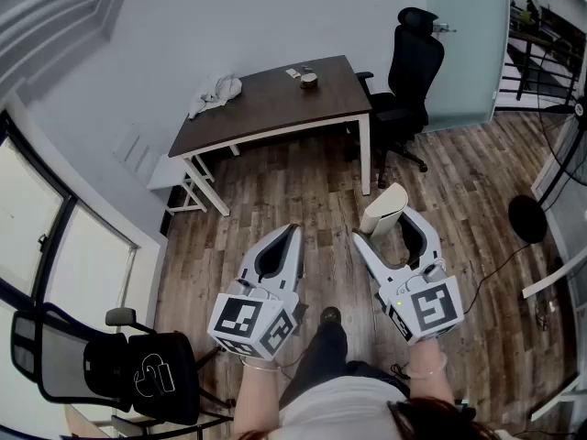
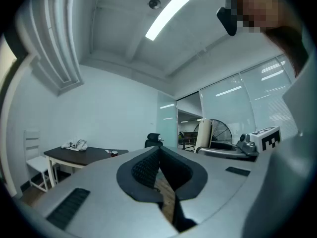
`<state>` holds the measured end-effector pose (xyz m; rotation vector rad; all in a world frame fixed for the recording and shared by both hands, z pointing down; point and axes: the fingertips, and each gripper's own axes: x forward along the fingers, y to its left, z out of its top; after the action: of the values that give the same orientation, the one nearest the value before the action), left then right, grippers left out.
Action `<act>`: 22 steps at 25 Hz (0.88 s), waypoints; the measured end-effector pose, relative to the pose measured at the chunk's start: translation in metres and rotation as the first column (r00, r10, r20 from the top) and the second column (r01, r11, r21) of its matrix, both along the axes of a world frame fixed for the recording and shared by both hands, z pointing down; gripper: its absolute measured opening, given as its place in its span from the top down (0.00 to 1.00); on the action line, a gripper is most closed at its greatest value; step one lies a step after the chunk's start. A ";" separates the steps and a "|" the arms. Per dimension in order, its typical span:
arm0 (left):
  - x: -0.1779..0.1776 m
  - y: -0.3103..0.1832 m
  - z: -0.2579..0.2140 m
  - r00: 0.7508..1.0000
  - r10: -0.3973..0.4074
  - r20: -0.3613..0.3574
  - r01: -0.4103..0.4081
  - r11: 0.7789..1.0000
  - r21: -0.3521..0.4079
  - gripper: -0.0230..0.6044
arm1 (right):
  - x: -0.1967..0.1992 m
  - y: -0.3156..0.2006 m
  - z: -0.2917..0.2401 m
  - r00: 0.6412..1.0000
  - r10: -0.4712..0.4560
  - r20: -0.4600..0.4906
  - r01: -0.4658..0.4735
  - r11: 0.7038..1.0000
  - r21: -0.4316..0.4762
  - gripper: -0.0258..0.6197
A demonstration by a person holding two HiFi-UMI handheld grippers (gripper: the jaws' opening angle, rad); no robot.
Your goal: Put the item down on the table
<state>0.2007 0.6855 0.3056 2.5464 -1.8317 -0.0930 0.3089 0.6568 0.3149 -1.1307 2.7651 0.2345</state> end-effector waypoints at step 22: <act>-0.027 -0.126 -0.002 0.998 0.063 -0.027 -0.063 0.998 -0.013 0.93 | -0.031 -0.120 -0.006 0.999 0.007 0.043 -0.007 1.000 -0.004 0.49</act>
<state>0.1742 0.5598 0.3032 2.5786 -1.7352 -0.1127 0.2776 0.5372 0.3087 -1.1329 2.7256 0.2032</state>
